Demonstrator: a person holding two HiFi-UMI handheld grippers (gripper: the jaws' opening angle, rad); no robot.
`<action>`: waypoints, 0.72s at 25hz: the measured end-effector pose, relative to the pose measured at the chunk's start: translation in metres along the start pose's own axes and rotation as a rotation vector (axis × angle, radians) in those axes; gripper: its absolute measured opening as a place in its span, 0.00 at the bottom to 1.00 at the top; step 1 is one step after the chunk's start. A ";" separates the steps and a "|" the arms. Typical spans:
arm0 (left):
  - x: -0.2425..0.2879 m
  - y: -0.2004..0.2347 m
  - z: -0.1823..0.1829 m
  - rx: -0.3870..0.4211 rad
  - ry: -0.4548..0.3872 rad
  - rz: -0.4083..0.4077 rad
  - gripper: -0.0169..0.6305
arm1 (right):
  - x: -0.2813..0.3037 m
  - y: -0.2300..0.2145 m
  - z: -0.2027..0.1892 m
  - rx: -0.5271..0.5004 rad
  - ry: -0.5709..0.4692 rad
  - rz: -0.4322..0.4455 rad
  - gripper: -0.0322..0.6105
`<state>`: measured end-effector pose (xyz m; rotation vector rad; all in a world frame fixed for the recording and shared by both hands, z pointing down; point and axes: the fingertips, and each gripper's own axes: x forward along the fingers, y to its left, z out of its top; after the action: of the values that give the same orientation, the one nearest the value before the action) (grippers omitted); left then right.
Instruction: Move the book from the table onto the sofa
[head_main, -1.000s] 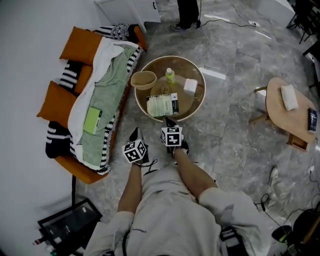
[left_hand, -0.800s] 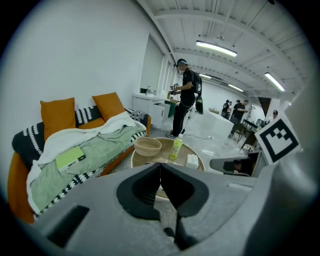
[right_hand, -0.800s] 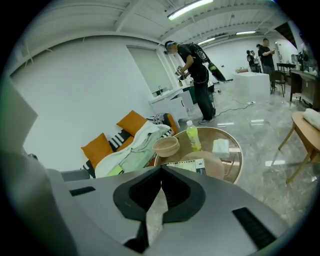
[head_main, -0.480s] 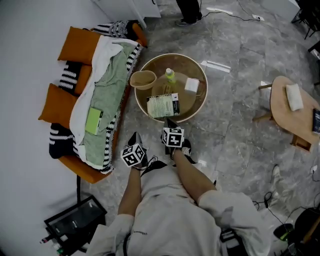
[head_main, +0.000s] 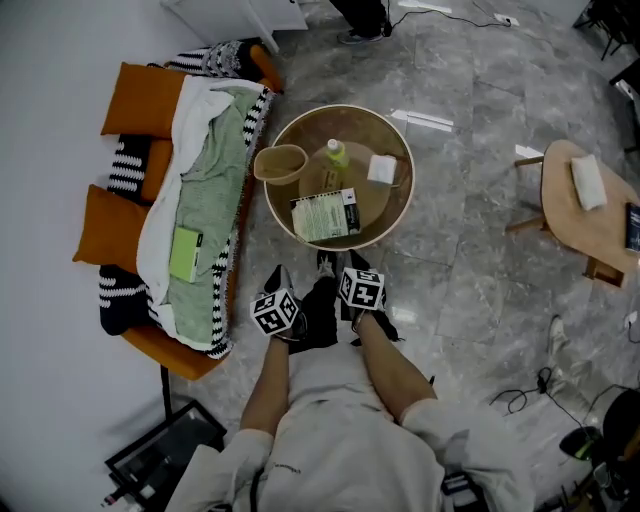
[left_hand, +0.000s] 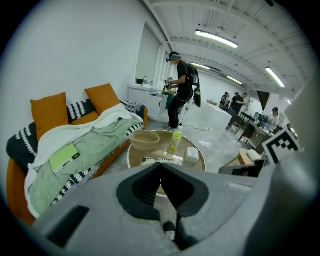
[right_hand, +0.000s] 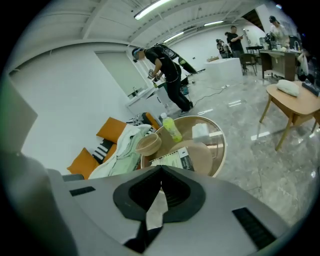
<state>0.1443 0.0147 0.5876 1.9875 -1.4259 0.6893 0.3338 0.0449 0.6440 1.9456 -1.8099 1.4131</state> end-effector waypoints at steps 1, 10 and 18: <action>0.012 -0.003 0.001 0.001 0.014 -0.016 0.04 | 0.002 -0.011 0.004 0.021 -0.004 -0.025 0.06; 0.112 -0.007 0.015 -0.005 0.111 -0.151 0.04 | 0.033 -0.045 0.016 -0.070 0.034 -0.114 0.06; 0.204 0.038 -0.041 0.002 0.261 -0.185 0.04 | 0.112 -0.070 -0.023 -0.131 0.153 -0.140 0.06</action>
<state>0.1644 -0.0976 0.7652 1.9202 -1.0740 0.8309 0.3626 -0.0010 0.7662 1.8081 -1.6226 1.3245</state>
